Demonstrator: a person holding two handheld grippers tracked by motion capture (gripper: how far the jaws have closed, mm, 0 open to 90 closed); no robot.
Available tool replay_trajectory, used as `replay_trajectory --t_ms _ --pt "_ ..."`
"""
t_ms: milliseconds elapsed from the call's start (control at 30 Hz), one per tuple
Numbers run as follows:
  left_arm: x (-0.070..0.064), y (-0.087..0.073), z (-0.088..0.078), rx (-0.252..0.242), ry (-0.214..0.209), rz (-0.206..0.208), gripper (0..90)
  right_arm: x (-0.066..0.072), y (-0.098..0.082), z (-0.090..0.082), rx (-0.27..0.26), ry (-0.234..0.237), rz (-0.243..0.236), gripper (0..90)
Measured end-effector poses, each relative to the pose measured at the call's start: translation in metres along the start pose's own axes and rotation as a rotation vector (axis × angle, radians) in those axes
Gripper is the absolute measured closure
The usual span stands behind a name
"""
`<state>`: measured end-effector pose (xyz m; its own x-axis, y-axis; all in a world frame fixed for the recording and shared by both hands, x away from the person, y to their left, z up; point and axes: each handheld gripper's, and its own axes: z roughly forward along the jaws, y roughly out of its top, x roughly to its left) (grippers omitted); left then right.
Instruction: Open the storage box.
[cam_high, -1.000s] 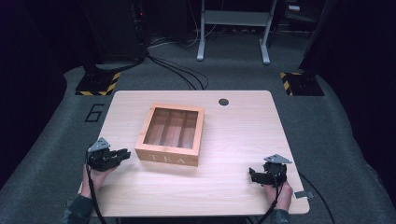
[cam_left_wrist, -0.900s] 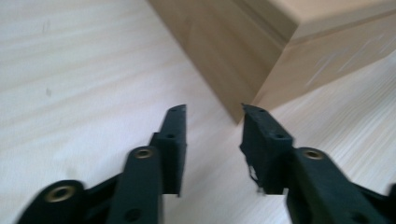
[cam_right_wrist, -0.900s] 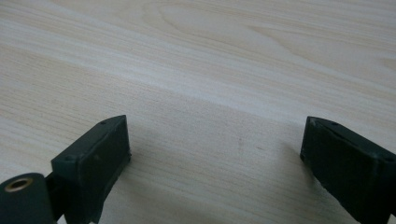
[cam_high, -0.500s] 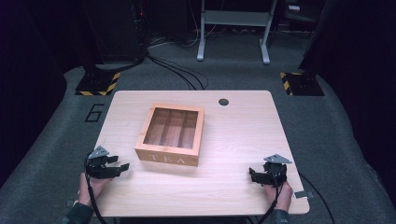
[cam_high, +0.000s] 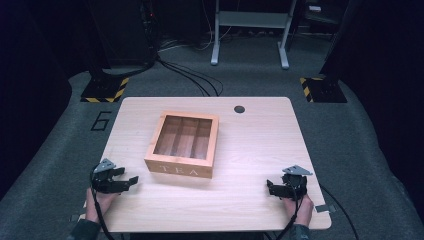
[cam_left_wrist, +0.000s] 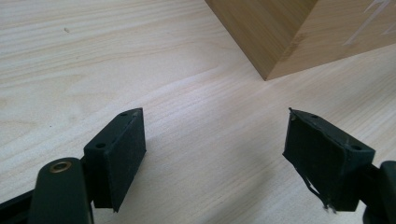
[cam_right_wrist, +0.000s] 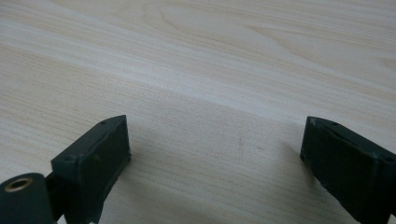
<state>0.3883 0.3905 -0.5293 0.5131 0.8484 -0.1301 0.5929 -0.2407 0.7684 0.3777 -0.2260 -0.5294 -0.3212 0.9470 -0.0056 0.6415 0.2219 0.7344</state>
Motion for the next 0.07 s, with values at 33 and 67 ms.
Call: replay_trajectory --t_ms 33,67 --pt "-0.0008 0.0001 0.0004 0.001 0.008 0.004 20.1 0.0 0.0 0.0 -0.001 0.0 0.0 7.4" --pt "-0.0008 0.0001 0.0004 0.001 0.008 0.004 19.6 0.0 0.0 0.0 -0.001 0.0 0.0 7.4"
